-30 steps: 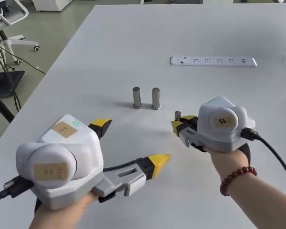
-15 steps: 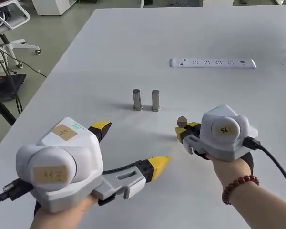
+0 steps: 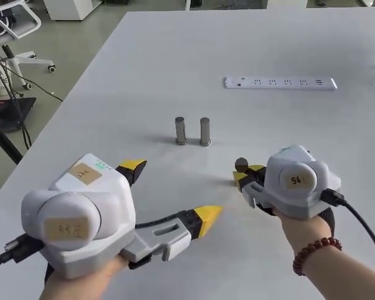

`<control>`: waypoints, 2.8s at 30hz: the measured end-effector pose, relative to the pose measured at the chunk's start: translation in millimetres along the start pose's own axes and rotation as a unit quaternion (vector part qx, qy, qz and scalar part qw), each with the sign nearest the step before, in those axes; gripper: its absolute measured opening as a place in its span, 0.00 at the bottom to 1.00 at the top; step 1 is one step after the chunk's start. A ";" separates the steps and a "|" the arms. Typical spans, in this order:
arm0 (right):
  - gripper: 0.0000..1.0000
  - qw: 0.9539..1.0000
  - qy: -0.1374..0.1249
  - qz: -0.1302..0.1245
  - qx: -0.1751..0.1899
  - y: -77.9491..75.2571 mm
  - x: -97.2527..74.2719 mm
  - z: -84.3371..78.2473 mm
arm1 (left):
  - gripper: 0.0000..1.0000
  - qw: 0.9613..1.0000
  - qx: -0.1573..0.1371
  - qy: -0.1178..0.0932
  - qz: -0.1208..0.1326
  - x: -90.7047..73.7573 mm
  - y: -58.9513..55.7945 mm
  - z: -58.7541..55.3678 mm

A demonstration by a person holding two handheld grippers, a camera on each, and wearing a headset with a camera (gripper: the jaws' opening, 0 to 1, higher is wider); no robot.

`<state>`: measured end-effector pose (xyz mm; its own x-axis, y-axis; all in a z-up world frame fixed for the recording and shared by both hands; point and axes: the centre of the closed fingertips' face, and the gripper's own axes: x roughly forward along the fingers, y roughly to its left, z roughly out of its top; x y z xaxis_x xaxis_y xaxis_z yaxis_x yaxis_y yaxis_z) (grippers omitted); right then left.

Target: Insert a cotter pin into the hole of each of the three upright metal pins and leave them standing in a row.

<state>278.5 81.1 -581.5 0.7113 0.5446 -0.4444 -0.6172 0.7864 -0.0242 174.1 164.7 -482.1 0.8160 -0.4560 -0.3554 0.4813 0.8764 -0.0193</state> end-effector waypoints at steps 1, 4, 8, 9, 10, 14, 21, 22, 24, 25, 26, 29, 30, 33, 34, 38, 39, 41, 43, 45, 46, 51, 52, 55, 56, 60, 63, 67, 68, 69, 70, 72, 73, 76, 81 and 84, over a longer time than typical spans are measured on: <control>0.04 1.000 0.000 0.000 -0.001 0.1 0.0 0.0 | 0.81 1.000 0.000 0.001 -0.001 0.0 -0.3 -0.3; 0.04 1.000 0.000 -0.001 0.002 -0.1 -0.2 0.0 | 0.81 1.000 0.001 0.002 -0.001 -0.1 -0.8 -0.6; 0.06 1.000 0.001 0.001 0.006 1.0 0.0 -0.6 | 0.81 1.000 0.001 0.002 -0.001 -0.2 -0.6 -0.3; 0.08 1.000 0.001 0.002 0.006 1.3 -0.1 -0.4 | 0.81 1.000 0.001 0.002 -0.001 -0.4 -0.6 -0.2; 0.10 1.000 0.000 0.002 0.008 1.6 -0.2 0.1 | 0.81 1.000 0.001 0.002 -0.001 -0.4 -0.6 -0.1; 0.15 1.000 -0.002 0.006 0.010 3.5 -2.5 2.0 | 0.81 1.000 0.001 0.003 0.000 -1.0 0.2 -0.8; 0.18 1.000 -0.008 0.012 0.011 3.2 -11.2 5.4 | 0.81 1.000 0.003 0.002 0.002 -2.3 0.0 0.5; 0.20 1.000 -0.007 0.013 0.013 1.9 -13.0 6.0 | 0.81 1.000 0.004 0.002 0.002 -2.6 -0.4 1.1; 0.23 1.000 -0.009 0.015 0.021 -0.7 -16.2 7.3 | 0.81 1.000 0.004 0.000 0.001 -2.9 -1.3 1.8; 0.24 1.000 -0.008 0.017 0.024 -1.7 -17.5 7.4 | 0.81 1.000 0.004 0.001 0.001 -3.0 -1.6 1.9; 0.25 0.999 -0.008 0.018 0.025 -3.3 -18.8 7.8 | 0.81 1.000 0.005 0.001 0.001 -3.2 -2.1 2.0; 0.27 0.999 -0.005 0.026 0.028 -7.3 -24.8 8.6 | 0.81 1.000 0.005 0.000 0.001 -3.5 -2.9 2.0; 0.28 0.999 -0.004 0.031 0.027 -7.6 -26.2 8.6 | 0.81 1.000 0.005 0.000 0.001 -3.4 -3.2 1.9; 0.28 0.999 0.001 0.040 0.021 -10.2 -31.1 8.2 | 0.82 1.000 0.006 0.001 0.001 -3.4 -4.3 1.5; 0.28 0.999 0.002 0.046 0.018 -11.0 -33.1 8.4 | 0.82 1.000 0.007 0.001 0.000 -3.4 -4.5 1.9; 0.29 0.999 0.010 0.052 0.013 -18.2 -39.0 6.8 | 0.82 1.000 0.008 0.001 -0.001 -3.2 -5.6 2.5; 0.29 0.999 0.011 0.052 0.011 -20.3 -39.8 6.7 | 0.82 1.000 0.009 0.001 0.000 -3.0 -5.5 2.6; 0.29 0.998 0.016 0.052 0.006 -26.2 -41.8 6.6 | 0.82 1.000 0.008 0.000 0.000 -2.6 -5.1 3.0; 0.29 0.998 0.019 0.053 0.003 -30.3 -43.8 7.4 | 0.82 1.000 0.008 0.001 0.000 -2.2 -5.1 3.1; 0.28 0.998 0.024 0.053 -0.003 -36.6 -45.4 7.7 | 0.82 1.000 0.009 0.001 0.000 -1.8 -5.5 2.8; 0.28 0.998 0.028 0.053 -0.006 -38.9 -46.0 7.6 | 0.82 1.000 0.009 0.002 -0.001 -1.6 -5.6 2.5; 0.25 0.996 0.060 0.068 -0.024 -49.9 -48.3 3.6 | 0.82 1.000 0.008 0.005 -0.002 -1.3 -6.7 0.9; 0.25 0.995 0.064 0.069 -0.027 -52.0 -48.0 3.8 | 0.82 1.000 0.008 0.005 -0.002 -1.3 -7.1 1.0; 0.24 0.993 0.078 0.081 -0.025 -56.2 -47.1 3.6 | 0.82 1.000 0.011 0.008 -0.002 -0.7 -6.6 -0.4; 0.23 0.992 0.085 0.083 -0.035 -58.9 -46.7 2.9 | 0.82 1.000 0.011 0.009 -0.002 -0.6 -6.4 -0.8; 0.23 0.989 0.104 0.088 -0.048 -68.1 -44.8 2.5 | 0.82 1.000 0.010 0.013 -0.002 0.1 -6.2 -3.8; 0.21 0.987 0.119 0.089 -0.060 -83.4 -34.8 2.9 | 0.82 1.000 0.008 0.015 -0.002 0.3 -5.7 -5.9; 0.21 0.984 0.135 0.088 -0.073 -94.3 -32.5 0.7 | 0.82 1.000 0.006 0.018 0.000 0.4 -4.0 -8.2; 0.21 0.984 0.137 0.088 -0.076 -97.3 -31.8 0.4 | 0.82 1.000 0.006 0.018 0.000 0.6 -3.9 -8.5; 0.21 0.982 0.145 0.090 -0.079 -101.2 -31.0 -1.3 | 0.82 1.000 0.006 0.019 0.000 0.7 -3.9 -8.8; 0.20 0.981 0.151 0.093 -0.078 -102.3 -30.5 -2.8 | 0.82 1.000 0.006 0.020 0.000 0.9 -3.7 -9.3; 0.19 0.978 0.165 0.104 -0.075 -103.9 -29.6 -7.9 | 0.82 1.000 0.006 0.020 0.000 1.4 -3.2 -9.6; 0.19 0.975 0.176 0.110 -0.077 -107.2 -28.4 -10.7 | 0.82 1.000 0.005 0.020 0.000 1.5 -3.1 -9.8; 0.19 0.971 0.190 0.114 -0.092 -109.6 -28.0 -14.1 | 0.81 1.000 0.004 0.021 0.000 2.2 -2.7 -10.5; 0.18 0.965 0.209 0.130 -0.085 -106.1 -25.3 -17.8 | 0.81 1.000 0.004 0.024 -0.001 3.4 -2.3 -12.8; 0.17 0.961 0.226 0.133 -0.089 -109.1 -22.2 -22.3 | 0.81 1.000 0.004 0.025 -0.001 3.6 -1.9 -13.1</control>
<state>322.5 -23.3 -589.0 0.3267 0.5065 -0.7979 -0.8333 0.5528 0.0097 172.0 163.4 -495.6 0.7985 -0.4491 -0.4008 0.4851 0.8744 -0.0133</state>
